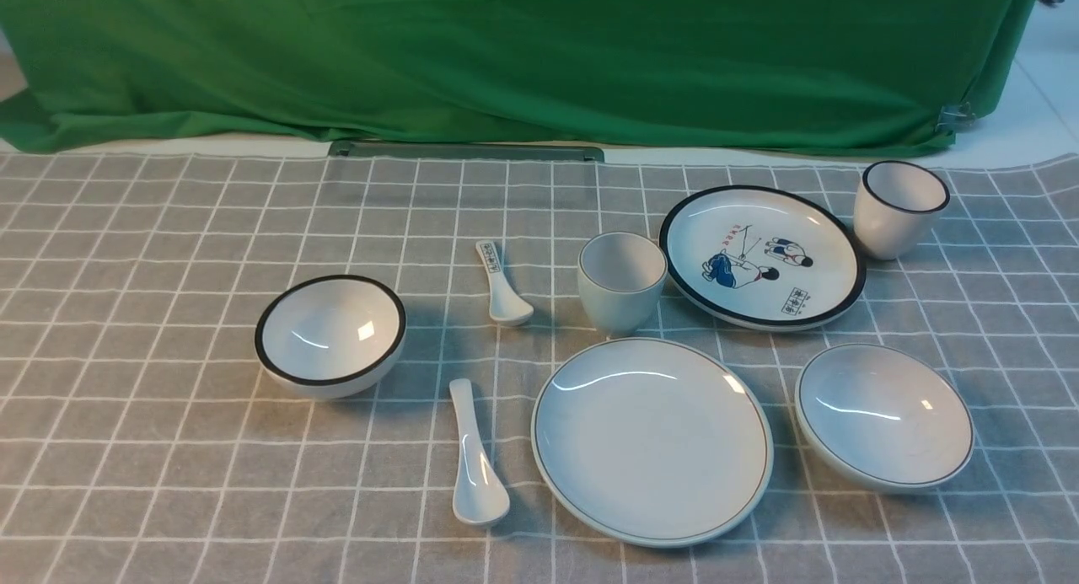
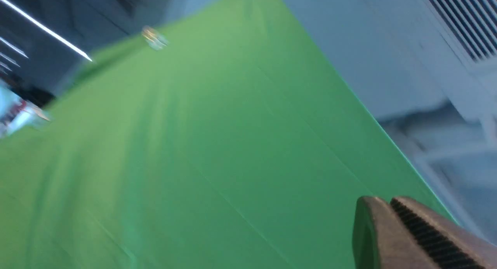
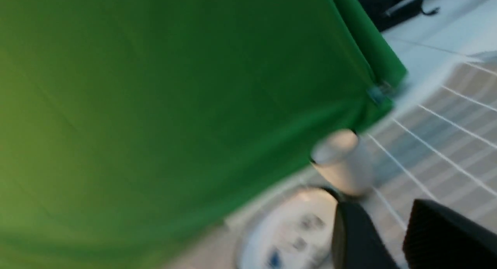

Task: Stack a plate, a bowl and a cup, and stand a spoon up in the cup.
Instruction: Use the right arm to grab a blue rice bowl

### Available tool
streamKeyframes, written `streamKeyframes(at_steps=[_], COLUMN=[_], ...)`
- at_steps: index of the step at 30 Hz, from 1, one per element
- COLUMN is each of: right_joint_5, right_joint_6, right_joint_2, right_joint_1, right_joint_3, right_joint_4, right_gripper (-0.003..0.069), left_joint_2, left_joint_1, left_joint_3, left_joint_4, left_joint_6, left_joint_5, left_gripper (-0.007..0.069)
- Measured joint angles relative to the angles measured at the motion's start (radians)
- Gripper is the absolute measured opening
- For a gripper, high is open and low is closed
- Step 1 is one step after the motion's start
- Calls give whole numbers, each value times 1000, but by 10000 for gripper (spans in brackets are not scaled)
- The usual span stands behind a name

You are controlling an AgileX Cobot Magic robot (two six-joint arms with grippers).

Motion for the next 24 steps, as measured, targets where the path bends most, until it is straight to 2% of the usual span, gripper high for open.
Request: streamKeyframes(at_steps=[1,4,6,7,8,9,10,12,14,16,18,19,21,24], right_joint_5=[-12,-27,-36,-38,-39,24,52,259,444,614,899,921,1079,1160], right_joint_6=[0,-52,-74,-74,-65,-42,-40,-108,-203,-259,-306,-308,-340,-400], right_joint_2=[0,0,0,0,0,0,0,31,103,205,421,439,604,836], right_joint_1=[0,0,0,0,0,6,9,41,70,94,129,134,148,151], right_joint_3=[0,0,0,0,0,-16,-27,-160,-292,-414,-592,-604,-692,-782], right_joint_4=[3,8,9,9,9,9,7,-35,-65,-94,-167,-174,-227,-263], right_gripper=[242,242,242,242,242,229,223,153,71,41,27,25,21,18], left_joint_2=[19,150,263,288,349,461,486,649,757,848,965,980,1031,1074], left_joint_1=[0,0,0,0,0,0,0,0,0,0,0,0,-1,-44], left_joint_3=[-59,-291,-426,-449,-503,-570,-583,-627,-627,-621,-608,-606,-605,-605], left_joint_4=[32,124,138,138,134,113,102,55,30,11,-26,-33,-59,-61], left_joint_6=[-1,23,116,140,202,297,315,405,465,504,555,563,597,620], left_joint_5=[60,408,636,679,786,967,1004,1194,1274,1312,1335,1337,1341,1333], left_gripper=[17,17,17,17,17,17,17,17,17,17,17,16,9,3])
